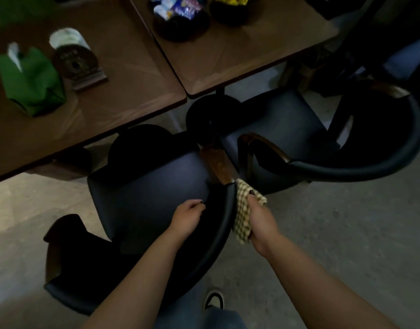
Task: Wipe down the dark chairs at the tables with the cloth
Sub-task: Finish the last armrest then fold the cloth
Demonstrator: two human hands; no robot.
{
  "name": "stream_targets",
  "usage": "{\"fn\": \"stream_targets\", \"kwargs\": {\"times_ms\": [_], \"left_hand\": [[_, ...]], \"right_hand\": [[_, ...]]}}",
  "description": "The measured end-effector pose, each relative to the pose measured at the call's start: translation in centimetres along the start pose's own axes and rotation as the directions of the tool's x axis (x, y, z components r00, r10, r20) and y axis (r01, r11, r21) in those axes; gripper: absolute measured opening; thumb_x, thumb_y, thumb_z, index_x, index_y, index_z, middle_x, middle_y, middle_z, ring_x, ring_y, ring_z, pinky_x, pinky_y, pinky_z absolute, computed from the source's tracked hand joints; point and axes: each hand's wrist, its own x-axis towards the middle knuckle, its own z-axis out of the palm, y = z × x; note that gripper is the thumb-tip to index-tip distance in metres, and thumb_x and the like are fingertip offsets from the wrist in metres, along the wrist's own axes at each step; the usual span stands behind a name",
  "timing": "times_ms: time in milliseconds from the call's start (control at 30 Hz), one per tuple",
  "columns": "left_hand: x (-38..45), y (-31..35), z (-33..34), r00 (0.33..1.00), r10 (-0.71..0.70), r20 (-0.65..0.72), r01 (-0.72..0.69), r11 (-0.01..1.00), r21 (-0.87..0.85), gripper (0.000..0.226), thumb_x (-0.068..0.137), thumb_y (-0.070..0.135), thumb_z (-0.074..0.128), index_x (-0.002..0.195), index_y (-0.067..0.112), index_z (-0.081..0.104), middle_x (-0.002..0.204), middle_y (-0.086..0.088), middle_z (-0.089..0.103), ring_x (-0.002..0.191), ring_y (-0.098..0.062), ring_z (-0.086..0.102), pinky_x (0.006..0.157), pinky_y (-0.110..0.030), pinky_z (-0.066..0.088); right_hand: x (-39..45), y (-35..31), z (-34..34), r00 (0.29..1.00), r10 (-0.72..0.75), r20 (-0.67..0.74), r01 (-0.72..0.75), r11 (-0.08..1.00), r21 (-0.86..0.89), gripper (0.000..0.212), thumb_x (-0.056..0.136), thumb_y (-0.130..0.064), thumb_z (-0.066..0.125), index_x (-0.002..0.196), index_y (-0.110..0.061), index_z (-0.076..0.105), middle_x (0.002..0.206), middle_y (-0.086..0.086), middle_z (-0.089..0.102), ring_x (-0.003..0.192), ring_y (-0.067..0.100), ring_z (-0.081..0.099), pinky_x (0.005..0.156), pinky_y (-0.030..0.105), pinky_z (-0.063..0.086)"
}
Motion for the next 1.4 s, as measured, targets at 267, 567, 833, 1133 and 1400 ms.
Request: {"fn": "stream_targets", "kwargs": {"times_ms": [267,567,833,1133,1400], "left_hand": [[-4.2,13.4,-0.2,0.932,0.356,0.065,-0.339,0.922,-0.189,0.013,0.096,0.029,0.056,0.101,0.036,0.066,0.103,0.014,0.071,0.100,-0.002,0.065,0.080,-0.023,0.048],[-7.1,25.2,0.6,0.796,0.593,0.125,-0.536,0.785,-0.311,0.013,0.090,0.036,0.062,0.088,0.033,0.074,0.089,0.012,0.074,0.083,-0.005,0.069,0.066,-0.017,0.050],[-8.9,28.8,6.1,0.670,0.735,-0.102,-0.741,0.655,-0.149,0.018,0.090,0.031,0.064,0.076,0.036,0.074,0.084,0.016,0.074,0.079,0.002,0.067,0.062,-0.011,0.050],[-13.0,30.4,19.0,0.582,0.676,-0.451,-0.793,0.594,-0.133,0.024,0.091,0.024,0.065,0.088,0.048,0.069,0.084,0.028,0.071,0.083,0.007,0.067,0.065,-0.007,0.048],[-17.7,28.7,26.9,0.652,0.581,-0.487,-0.734,0.647,-0.210,0.012,0.083,0.032,0.073,0.078,0.024,0.066,0.077,0.012,0.071,0.070,0.001,0.066,0.053,-0.012,0.047]], "right_hand": [[-4.6,-12.3,-1.3,0.927,-0.363,0.091,0.372,0.923,-0.099,0.030,0.093,-0.043,0.052,0.101,-0.018,0.068,0.089,-0.003,0.075,0.081,0.015,0.072,0.068,0.030,0.054],[-7.1,-21.1,-1.8,0.798,-0.600,0.065,0.603,0.793,-0.084,0.016,0.091,-0.033,0.059,0.096,-0.023,0.071,0.092,-0.005,0.075,0.085,0.014,0.072,0.070,0.034,0.057],[-7.0,-25.7,-7.0,0.636,-0.759,0.136,0.771,0.626,-0.117,0.011,0.086,-0.022,0.068,0.082,-0.031,0.072,0.085,-0.003,0.074,0.081,0.013,0.071,0.066,0.030,0.058],[-6.6,-29.4,-18.7,0.624,-0.732,0.275,0.774,0.627,-0.085,0.012,0.081,-0.012,0.073,0.071,-0.015,0.068,0.076,0.004,0.073,0.072,0.015,0.070,0.058,0.021,0.054],[-9.0,-29.1,-26.6,0.645,-0.725,0.241,0.757,0.649,-0.077,0.013,0.083,-0.020,0.073,0.078,-0.011,0.064,0.076,0.003,0.072,0.072,0.015,0.070,0.058,0.026,0.055]]}}
